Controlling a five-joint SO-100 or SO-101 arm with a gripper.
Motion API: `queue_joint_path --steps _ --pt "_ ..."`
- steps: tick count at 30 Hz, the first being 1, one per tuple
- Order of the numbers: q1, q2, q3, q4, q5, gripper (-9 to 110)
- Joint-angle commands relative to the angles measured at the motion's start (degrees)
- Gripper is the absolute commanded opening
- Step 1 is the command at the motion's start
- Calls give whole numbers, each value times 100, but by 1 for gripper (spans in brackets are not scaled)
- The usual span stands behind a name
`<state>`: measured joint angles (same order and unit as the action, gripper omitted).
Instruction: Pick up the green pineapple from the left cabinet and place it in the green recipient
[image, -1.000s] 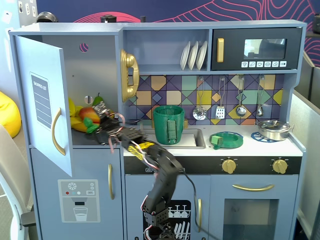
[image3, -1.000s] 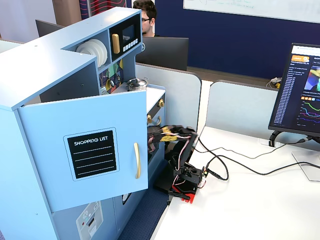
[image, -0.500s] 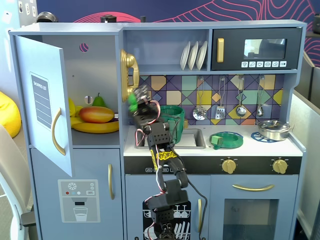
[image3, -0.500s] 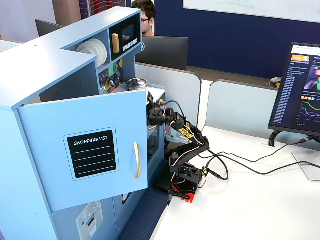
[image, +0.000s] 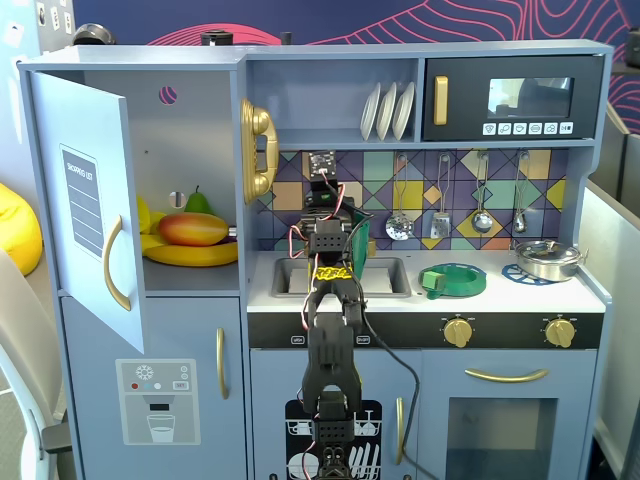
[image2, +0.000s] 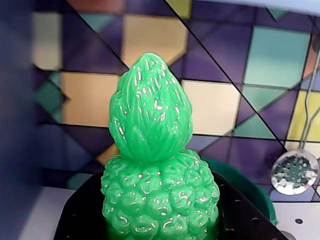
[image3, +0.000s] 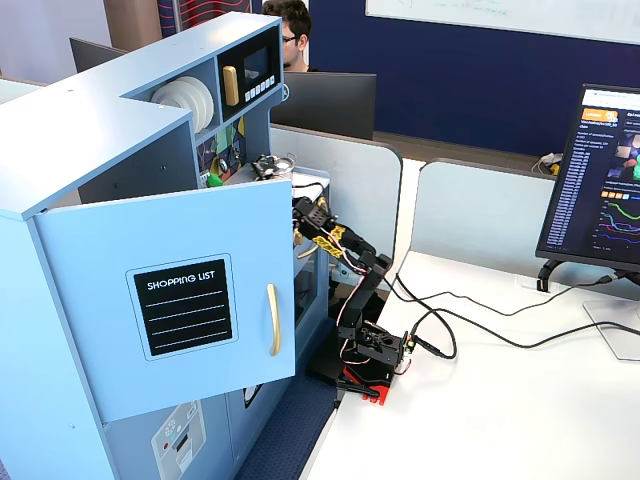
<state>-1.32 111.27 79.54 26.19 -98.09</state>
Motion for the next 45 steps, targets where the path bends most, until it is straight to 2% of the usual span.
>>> queue_joint_path --steps 1,5,8,9,11,12,14,17,27,30,35,40,45 --pt "26 -501 -686 -360 -97 0" --pt "88 -976 -1037 -404 -53 0" --pt "123 -1266 -1239 -483 79 5" --pt "167 -1371 -1336 -554 202 10" --pt "308 -1556 -1529 -571 448 33" --pt "378 -1617 -1600 -457 193 40" --pt "483 -1644 -1547 -360 -316 46" --pt "519 -1626 -1477 -466 35 47" --pt "580 -1310 -1336 -545 202 47" --pt "536 -791 -1028 -615 439 55" --pt "352 1099 615 -501 800 60" --pt "141 3542 2865 308 729 56" --pt "527 5194 4588 1731 817 55"
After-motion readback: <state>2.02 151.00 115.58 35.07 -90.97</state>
